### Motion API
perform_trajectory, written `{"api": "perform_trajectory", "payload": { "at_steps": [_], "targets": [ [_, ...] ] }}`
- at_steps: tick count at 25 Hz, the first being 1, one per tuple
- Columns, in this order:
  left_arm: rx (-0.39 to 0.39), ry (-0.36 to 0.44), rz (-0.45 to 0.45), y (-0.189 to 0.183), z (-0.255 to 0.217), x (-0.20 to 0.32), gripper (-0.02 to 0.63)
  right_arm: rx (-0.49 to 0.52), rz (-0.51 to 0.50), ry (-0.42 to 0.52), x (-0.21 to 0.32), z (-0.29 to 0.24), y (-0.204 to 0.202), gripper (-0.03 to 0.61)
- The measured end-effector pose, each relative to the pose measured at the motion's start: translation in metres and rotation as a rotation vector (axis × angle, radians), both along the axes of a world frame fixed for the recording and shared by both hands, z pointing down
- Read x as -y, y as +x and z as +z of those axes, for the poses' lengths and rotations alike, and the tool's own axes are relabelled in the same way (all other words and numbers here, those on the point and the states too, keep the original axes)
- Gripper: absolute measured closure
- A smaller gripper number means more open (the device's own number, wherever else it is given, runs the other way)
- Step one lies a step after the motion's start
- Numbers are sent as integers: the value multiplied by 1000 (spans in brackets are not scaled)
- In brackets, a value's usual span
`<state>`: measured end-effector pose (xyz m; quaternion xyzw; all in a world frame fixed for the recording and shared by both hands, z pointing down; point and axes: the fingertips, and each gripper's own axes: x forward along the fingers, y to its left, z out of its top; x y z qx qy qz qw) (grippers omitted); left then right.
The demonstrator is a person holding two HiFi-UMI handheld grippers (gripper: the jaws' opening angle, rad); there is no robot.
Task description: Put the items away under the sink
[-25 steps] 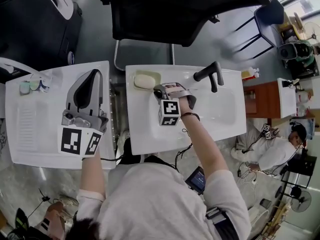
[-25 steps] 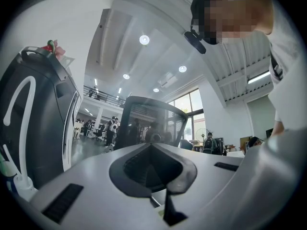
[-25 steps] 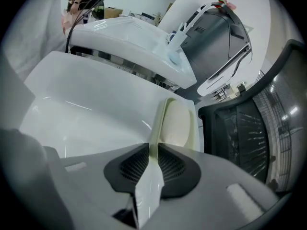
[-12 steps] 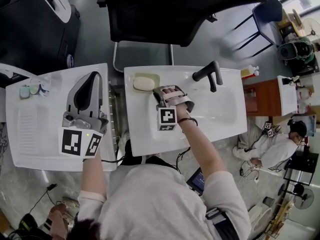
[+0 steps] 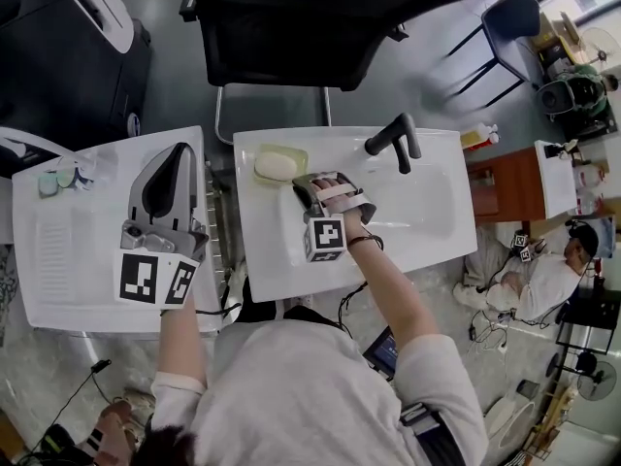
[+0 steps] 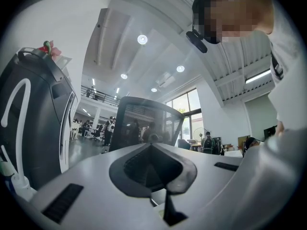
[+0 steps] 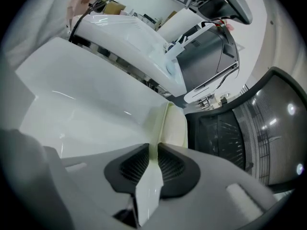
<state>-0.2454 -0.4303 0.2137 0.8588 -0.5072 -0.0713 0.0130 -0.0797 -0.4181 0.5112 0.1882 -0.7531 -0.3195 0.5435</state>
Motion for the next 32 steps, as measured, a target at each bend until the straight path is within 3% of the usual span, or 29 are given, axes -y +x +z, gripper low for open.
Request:
{"api": "perform_trajectory", "payload": {
  "at_steps": [14,32],
  "targets": [
    [26,36,-21,48,-17,-55,606,50,-63,75,-46,-44,35,512],
    [29,88,-125,127,-36,-178,606,78,-149,139,-142,-80,119,512]
  ]
}}
